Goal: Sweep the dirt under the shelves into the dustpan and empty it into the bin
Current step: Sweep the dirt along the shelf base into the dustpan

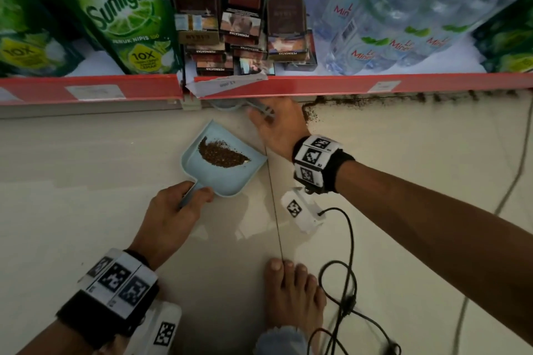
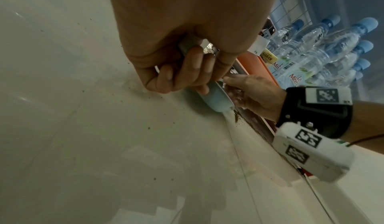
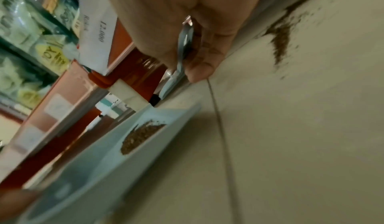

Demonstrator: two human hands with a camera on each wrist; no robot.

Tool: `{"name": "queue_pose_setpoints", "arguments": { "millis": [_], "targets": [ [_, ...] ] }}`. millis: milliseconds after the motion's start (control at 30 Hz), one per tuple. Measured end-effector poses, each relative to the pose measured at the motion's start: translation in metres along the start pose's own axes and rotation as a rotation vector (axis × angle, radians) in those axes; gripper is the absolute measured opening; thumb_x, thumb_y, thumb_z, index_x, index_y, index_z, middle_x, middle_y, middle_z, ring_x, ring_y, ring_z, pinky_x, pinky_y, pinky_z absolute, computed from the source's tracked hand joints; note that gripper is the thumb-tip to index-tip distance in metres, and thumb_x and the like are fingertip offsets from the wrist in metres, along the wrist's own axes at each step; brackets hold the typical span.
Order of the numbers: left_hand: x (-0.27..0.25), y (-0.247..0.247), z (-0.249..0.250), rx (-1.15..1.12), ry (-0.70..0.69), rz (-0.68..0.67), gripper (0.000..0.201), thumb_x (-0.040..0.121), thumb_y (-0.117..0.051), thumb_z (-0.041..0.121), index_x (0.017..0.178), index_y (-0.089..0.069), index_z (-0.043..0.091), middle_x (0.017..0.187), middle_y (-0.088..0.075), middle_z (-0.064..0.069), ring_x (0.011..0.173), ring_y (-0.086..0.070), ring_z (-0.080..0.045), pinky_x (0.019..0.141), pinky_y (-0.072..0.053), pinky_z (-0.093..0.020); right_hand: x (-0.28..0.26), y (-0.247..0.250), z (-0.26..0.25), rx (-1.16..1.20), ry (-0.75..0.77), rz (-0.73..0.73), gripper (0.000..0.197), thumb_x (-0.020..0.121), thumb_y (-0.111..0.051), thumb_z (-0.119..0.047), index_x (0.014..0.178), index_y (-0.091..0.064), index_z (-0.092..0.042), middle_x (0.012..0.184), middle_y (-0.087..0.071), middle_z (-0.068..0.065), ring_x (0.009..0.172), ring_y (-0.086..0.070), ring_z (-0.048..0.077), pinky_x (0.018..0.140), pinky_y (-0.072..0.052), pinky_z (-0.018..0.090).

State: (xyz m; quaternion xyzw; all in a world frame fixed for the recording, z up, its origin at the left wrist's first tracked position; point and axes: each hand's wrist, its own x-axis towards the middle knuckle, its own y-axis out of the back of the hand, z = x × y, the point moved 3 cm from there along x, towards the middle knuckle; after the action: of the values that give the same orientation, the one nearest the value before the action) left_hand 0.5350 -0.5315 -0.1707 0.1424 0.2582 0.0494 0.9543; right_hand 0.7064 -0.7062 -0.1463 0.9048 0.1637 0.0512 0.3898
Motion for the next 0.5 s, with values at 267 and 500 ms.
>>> {"name": "queue_pose_setpoints", "arguments": {
  "millis": [267, 500],
  "targets": [
    [0.003, 0.002, -0.005, 0.003, -0.007, 0.018, 0.036, 0.083, -0.055, 0.044, 0.072, -0.066, 0.012, 0.046, -0.050, 0.009, 0.045, -0.042, -0.004, 0.056, -0.037, -0.031, -0.054, 0.055, 0.032, -0.368, 0.140, -0.105, 0.035, 0.101, -0.049, -0.017, 0.133, -0.060, -0.014, 0.092, -0.056, 0.014, 0.075, -0.058, 0.036, 0.070, -0.051, 0.042],
    [0.006, -0.004, -0.009, -0.035, 0.002, -0.001, 0.032, 0.087, -0.060, 0.043, 0.070, -0.066, 0.017, 0.046, -0.049, 0.010, 0.044, -0.041, -0.003, 0.055, -0.036, -0.028, -0.025, 0.005, 0.000, -0.102, 0.141, 0.101, 0.031, 0.101, -0.050, -0.014, 0.126, -0.065, -0.004, 0.099, -0.067, 0.016, 0.087, -0.063, 0.028, 0.083, -0.051, 0.031]
  ]
}}
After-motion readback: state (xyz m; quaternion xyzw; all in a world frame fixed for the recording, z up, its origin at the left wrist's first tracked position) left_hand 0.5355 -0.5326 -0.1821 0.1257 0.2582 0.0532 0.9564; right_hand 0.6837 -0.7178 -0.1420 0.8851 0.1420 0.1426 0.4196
